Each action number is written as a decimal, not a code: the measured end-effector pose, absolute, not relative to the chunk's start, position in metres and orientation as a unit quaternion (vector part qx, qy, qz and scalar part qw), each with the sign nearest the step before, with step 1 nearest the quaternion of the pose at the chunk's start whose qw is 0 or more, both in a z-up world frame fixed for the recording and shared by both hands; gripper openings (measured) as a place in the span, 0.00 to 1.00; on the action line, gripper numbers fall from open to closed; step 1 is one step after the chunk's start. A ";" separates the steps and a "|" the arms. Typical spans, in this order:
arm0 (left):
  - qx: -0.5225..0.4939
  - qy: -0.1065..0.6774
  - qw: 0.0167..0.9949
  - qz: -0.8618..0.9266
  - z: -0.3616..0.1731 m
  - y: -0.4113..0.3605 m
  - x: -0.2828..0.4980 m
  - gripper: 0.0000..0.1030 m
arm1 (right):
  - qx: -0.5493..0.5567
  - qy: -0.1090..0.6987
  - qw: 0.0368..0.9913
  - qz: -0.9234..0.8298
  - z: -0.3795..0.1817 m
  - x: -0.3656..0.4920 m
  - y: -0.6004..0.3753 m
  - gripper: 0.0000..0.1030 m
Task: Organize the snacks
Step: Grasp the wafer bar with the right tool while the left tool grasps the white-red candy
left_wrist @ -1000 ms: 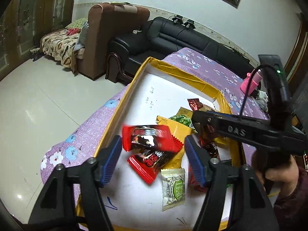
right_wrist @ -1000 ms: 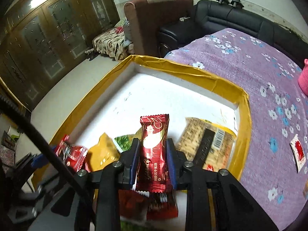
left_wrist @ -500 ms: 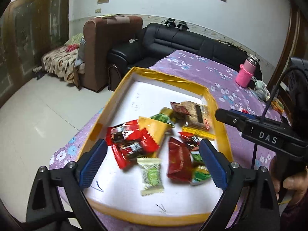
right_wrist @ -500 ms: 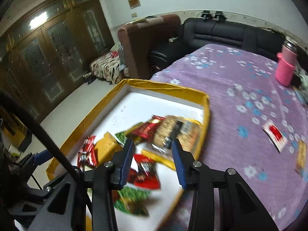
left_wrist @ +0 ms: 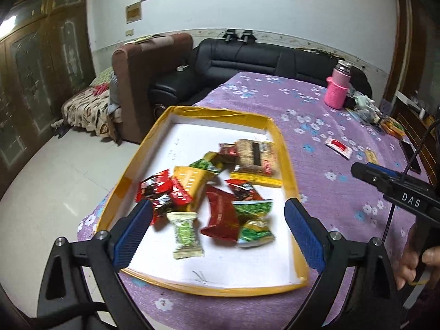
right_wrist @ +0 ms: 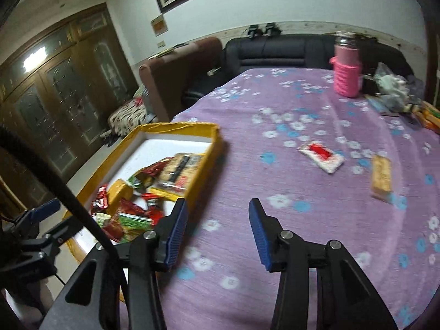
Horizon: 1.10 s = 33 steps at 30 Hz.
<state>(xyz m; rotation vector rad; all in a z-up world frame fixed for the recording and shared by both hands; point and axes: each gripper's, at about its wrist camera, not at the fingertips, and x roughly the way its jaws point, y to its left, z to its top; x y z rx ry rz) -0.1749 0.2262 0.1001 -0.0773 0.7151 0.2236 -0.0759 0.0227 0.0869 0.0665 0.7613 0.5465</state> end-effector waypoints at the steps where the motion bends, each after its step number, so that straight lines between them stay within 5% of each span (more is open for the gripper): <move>1: -0.031 0.348 0.931 0.108 0.100 0.222 -0.175 0.93 | 0.031 0.363 0.895 0.258 0.087 -0.077 0.017 0.47; 19: -0.069 0.380 0.920 -0.071 0.083 0.157 -0.156 0.92 | 0.110 0.373 0.918 0.082 0.063 -0.017 -0.154 0.49; 33: -0.060 0.404 0.906 -0.114 0.079 0.133 -0.136 0.92 | 0.067 0.416 0.905 0.062 0.025 0.060 -0.125 0.49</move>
